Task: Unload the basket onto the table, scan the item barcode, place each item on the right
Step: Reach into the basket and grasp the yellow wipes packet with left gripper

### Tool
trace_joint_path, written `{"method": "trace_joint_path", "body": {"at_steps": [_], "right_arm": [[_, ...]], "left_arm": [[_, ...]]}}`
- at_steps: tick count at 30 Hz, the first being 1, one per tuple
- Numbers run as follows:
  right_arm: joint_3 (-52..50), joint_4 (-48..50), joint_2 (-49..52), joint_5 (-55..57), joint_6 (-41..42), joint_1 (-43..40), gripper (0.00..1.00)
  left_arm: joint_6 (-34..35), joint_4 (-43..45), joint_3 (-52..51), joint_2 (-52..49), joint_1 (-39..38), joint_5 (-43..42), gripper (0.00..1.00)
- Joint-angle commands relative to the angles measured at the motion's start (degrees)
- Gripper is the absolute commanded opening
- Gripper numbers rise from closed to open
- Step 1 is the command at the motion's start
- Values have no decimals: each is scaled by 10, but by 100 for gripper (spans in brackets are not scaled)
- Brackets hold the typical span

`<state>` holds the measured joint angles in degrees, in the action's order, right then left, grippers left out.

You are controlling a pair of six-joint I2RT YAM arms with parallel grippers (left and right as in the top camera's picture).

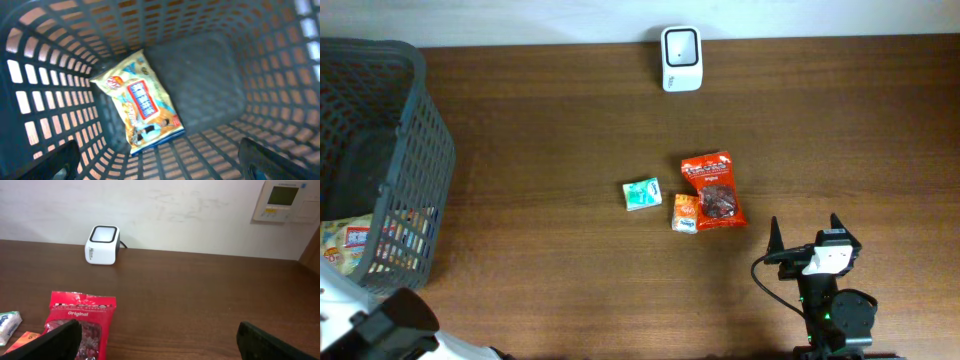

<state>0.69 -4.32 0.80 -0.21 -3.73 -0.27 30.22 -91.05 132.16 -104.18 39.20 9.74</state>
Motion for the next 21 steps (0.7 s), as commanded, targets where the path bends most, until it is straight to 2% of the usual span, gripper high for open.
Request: {"method": "trace_joint_path", "body": {"at_steps": [1,7,10,12,15,16,18,21], "right_arm": [[-4,-3,-3,3,-3,4,99],[-4,-3,-3,3,-3,4,99],[-4,-3,-3,3,-3,4,99],[-4,-3,-3,3,-3,4,99],[-4,-3,-3,3,-3,4,98],[-4,-3,-3,3,-3,4,99],[-4,-3,-3,3,-3,4,99],[-4,-3,-3,3,-3,4,99]], "left_arm": [[38,27,-59,-54,6,34,99],[38,70,-118,-154,6,31,100],[38,70,-118,-208,6,31,89],[38,80,-119,-229,6,31,78],[33,106,-121,-238,5,19,73],[32,109,-121,-240,2,18,66],[32,108,-121,-252,-6,19,65],[32,106,-130,-278,-17,19,71]]}}
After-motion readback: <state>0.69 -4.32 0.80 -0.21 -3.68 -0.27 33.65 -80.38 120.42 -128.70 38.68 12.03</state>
